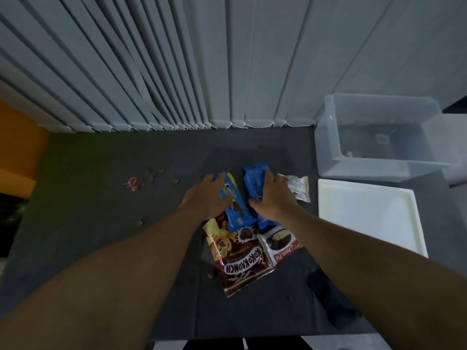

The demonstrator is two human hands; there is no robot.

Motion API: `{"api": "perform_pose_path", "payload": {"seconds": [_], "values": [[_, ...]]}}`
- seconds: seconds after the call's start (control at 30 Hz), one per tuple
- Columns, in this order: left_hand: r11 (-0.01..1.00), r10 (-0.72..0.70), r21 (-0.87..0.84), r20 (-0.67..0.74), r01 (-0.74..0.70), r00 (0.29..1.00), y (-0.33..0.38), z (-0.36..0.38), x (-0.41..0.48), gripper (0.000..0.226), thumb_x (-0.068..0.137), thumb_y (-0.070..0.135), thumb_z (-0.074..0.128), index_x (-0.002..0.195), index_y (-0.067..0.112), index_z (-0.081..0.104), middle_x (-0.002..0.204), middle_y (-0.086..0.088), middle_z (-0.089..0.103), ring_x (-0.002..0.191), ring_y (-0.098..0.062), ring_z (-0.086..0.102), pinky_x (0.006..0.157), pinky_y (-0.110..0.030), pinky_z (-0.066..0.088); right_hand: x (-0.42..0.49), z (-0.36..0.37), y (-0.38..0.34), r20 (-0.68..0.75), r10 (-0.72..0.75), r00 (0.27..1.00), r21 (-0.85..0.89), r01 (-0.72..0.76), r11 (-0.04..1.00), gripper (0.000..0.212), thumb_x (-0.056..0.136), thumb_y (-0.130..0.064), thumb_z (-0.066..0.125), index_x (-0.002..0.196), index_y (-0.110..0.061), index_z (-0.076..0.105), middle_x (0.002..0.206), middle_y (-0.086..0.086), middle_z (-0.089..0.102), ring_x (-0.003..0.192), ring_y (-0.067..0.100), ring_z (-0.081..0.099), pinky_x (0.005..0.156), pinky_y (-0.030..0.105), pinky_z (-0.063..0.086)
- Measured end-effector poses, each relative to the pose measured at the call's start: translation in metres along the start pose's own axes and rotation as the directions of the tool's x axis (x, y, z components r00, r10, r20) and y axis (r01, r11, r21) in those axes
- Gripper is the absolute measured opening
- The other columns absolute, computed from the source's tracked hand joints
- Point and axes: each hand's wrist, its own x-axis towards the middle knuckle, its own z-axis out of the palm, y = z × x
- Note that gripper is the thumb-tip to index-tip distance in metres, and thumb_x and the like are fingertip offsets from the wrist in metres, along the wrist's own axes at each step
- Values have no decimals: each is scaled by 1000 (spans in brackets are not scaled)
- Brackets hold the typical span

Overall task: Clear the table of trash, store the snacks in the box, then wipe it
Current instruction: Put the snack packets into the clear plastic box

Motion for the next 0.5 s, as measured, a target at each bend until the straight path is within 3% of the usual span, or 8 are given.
{"api": "perform_pose_path", "payload": {"seconds": [0.17,0.3,0.5], "values": [[987,-34,-154,49,41,998,10,4,13,87,96,59,53,161,30,3,168,-7,-2,148,-38,27,114,-47,36,1,5,-3,-32,24,999,26,-24,999,115,76,-47,78,156,-11,5,151,18,31,141,37,29,111,49,38],[988,-47,-144,48,54,998,16,8,24,97,92,62,58,161,23,1,166,-13,-4,151,-38,14,119,-48,29,0,3,-5,-87,44,995,66,-39,997,102,75,-34,80,153,-12,17,141,17,42,131,35,42,104,44,46],[980,-43,-192,75,57,996,25,2,25,102,86,38,74,160,18,8,162,-15,-3,145,-42,24,111,-43,40,-14,-11,-3,-133,23,991,54,-16,998,92,80,-32,75,153,-17,20,137,15,47,121,35,53,97,41,48]]}}
